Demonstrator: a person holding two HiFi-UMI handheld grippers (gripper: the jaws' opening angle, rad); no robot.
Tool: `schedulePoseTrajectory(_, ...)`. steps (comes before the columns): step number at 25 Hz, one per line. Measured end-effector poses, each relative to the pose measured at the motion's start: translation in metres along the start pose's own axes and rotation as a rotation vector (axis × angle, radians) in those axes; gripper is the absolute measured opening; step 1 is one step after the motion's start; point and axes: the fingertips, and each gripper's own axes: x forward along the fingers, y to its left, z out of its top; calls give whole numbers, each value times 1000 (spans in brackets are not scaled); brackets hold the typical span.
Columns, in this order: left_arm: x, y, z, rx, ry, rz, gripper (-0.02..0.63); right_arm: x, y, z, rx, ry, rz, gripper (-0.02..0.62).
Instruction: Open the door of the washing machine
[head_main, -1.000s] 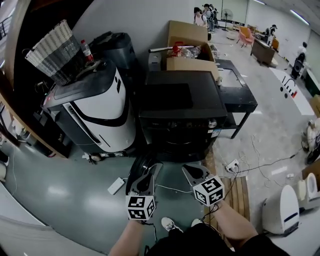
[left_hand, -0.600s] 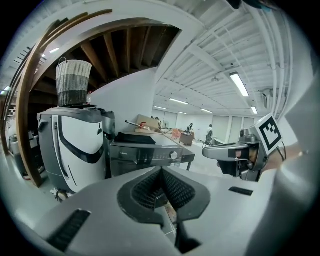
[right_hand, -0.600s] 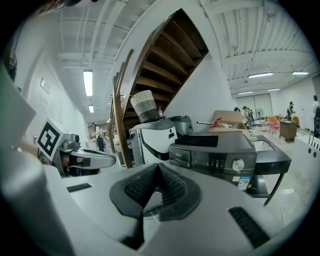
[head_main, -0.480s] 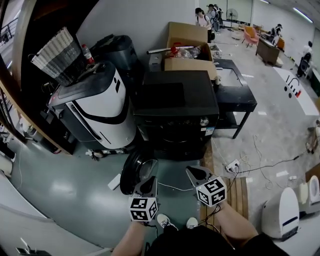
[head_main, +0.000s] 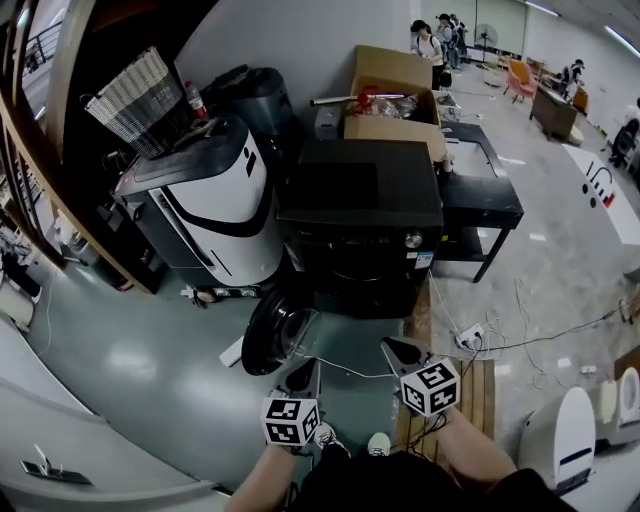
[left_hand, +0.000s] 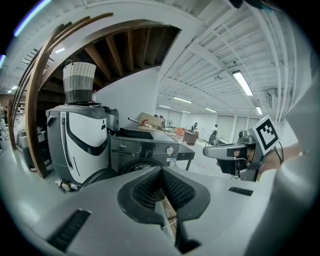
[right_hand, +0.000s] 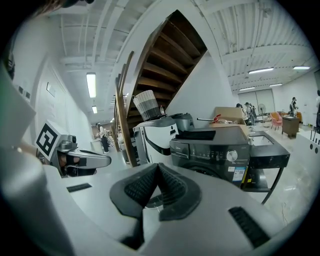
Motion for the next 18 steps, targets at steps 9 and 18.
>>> schedulePoseTrajectory(9, -8, -4, -10, -18, 0, 22, 20, -7, 1, -13, 4, 24, 11, 17)
schedulePoseTrajectory(18, -6, 0, -9, -29, 1, 35, 20, -1, 3, -13, 3, 26, 22, 17)
